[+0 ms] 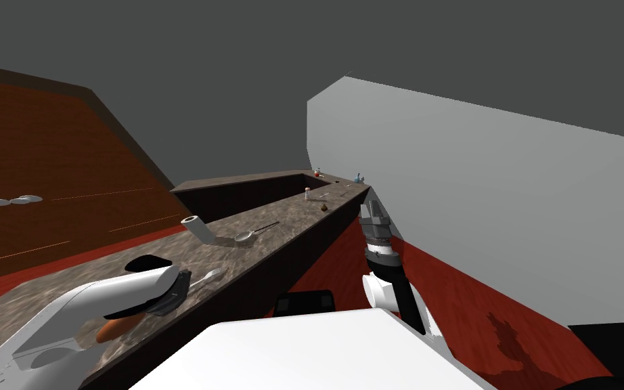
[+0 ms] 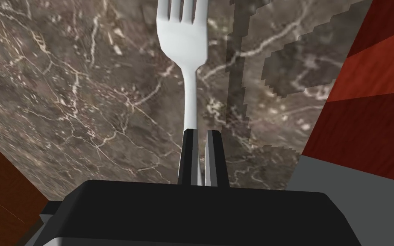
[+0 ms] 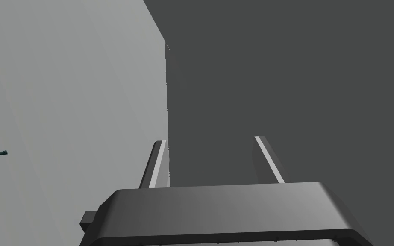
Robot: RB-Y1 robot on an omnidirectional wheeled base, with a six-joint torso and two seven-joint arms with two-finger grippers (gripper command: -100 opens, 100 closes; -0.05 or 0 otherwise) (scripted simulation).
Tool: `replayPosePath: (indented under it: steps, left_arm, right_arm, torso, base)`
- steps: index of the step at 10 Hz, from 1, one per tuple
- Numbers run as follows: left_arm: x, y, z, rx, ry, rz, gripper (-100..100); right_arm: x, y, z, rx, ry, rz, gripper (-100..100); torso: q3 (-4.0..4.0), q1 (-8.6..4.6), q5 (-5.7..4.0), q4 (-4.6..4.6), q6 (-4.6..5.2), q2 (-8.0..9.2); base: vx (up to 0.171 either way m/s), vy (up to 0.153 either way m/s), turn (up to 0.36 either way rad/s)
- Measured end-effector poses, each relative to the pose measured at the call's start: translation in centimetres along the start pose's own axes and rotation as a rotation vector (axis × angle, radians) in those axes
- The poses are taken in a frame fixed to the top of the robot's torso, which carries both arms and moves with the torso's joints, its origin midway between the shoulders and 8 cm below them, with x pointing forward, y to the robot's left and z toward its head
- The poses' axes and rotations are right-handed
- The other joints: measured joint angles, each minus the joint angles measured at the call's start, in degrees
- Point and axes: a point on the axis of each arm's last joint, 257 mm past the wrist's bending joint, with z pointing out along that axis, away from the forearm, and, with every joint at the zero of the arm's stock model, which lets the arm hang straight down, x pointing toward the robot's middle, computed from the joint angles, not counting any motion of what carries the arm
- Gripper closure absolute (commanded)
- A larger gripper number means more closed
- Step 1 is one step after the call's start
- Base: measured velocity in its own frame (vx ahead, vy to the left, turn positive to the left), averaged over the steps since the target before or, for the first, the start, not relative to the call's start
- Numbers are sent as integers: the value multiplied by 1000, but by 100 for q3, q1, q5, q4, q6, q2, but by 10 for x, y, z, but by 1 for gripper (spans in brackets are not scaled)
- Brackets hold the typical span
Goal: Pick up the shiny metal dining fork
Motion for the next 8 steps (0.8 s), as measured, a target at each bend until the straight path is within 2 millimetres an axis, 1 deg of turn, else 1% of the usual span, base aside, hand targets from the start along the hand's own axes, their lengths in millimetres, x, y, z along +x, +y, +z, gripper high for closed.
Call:
replayPosePath:
  steps: [2, 3, 4, 6, 8]
  left_arm:
    - [-1, 2, -10, -5, 0, 2, 100]
    - [-1, 2, -11, -7, 0, 1, 0]
    - [-1, 2, -11, -7, 0, 1, -100]
    - [-1, -5, -15, -11, 11, -8, -100]
    - [1, -7, -19, -30, 25, -19, -100]
  right_arm:
    - [0, 0, 0, 0, 0, 0, 0]
    - [0, 0, 0, 0, 0, 0, 0]
    - [0, 0, 0, 0, 0, 0, 0]
    - [0, 0, 0, 0, 0, 0, 0]
    - [0, 0, 0, 0, 0, 0, 0]
  torso:
    - [0, -1, -1, 0, 1, -1]
    - [-1, 0, 0, 0, 1, -1]
    - [-1, 0, 0, 0, 1, -1]
    - [9, 24, 5, 4, 4, 16]
    - [10, 26, 6, 4, 4, 18]
  base:
    - [0, 0, 0]
    - [0, 0, 0]
    - [-31, 37, -172]
    - [-55, 67, -203]
    - [-51, 61, -181]
